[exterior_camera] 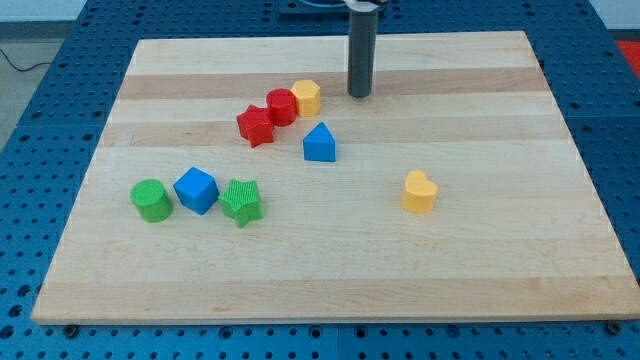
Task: Push the yellow heart right to the yellow hexagon
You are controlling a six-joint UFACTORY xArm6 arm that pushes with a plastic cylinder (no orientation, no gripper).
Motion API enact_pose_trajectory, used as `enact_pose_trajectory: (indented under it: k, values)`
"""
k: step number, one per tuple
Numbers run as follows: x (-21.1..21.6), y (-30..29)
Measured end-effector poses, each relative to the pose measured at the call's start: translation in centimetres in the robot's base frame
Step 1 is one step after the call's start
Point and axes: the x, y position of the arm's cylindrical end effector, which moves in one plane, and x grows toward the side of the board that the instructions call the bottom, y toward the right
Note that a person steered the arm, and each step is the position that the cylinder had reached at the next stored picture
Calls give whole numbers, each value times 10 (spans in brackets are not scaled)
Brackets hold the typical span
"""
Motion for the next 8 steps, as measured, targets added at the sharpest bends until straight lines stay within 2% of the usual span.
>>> enact_pose_trajectory:
  k: [2,3,4,5,6,7,8]
  values:
    - [0,-24]
    - [5,5]
    - [45,87]
    - [107,141]
    - [171,144]
    - [205,104]
    - [219,62]
